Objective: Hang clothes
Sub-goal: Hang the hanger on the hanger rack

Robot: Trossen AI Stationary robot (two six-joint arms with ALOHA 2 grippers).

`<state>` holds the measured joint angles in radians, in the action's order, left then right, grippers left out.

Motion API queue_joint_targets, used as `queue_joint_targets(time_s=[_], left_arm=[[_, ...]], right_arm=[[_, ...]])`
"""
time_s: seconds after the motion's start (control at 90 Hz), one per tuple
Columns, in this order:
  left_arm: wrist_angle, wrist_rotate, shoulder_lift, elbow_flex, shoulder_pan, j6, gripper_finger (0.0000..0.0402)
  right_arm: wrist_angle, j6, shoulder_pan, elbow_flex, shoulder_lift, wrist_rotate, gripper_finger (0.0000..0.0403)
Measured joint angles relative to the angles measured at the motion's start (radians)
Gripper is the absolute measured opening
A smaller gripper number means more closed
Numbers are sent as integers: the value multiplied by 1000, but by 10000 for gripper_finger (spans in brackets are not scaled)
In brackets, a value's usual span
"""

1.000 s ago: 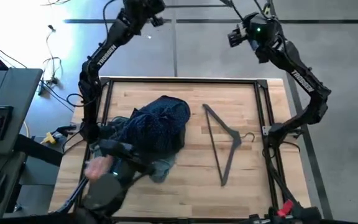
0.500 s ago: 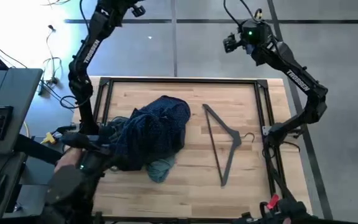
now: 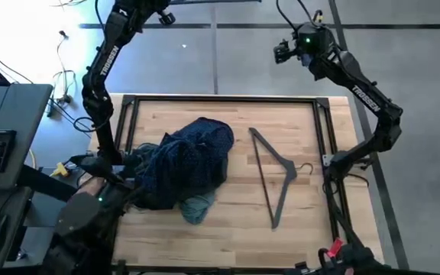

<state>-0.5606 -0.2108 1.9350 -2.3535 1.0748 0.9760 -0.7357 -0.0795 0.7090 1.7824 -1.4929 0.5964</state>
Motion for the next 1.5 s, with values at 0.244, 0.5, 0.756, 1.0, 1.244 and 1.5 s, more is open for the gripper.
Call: queue_joint_targets(time_s=[0.244, 0.5, 0.756, 1.0, 1.244, 1.5], left_arm=[[-39, -4, -1, 46, 11, -39, 92], [-18, -39, -44, 45, 11, -75, 241], [-10, -18, -104, 47, 7, -109, 276], [-16, 46, -114, 47, 8, -174, 277], [-17, 49, -110, 47, 0, -298, 277], [-26, 245, -117, 61, -34, -541, 278]], right_arm=[[-2, 1, -9, 0, 0, -1, 321], [-70, 3, -9, 0, 0, 52, 321], [-183, -50, -9, 0, 0, 51, 321], [-286, -104, -9, 0, 0, 50, 321], [-479, -242, -12, 0, 0, -79, 321], [-674, -656, -180, -293, 108, -404, 316]])
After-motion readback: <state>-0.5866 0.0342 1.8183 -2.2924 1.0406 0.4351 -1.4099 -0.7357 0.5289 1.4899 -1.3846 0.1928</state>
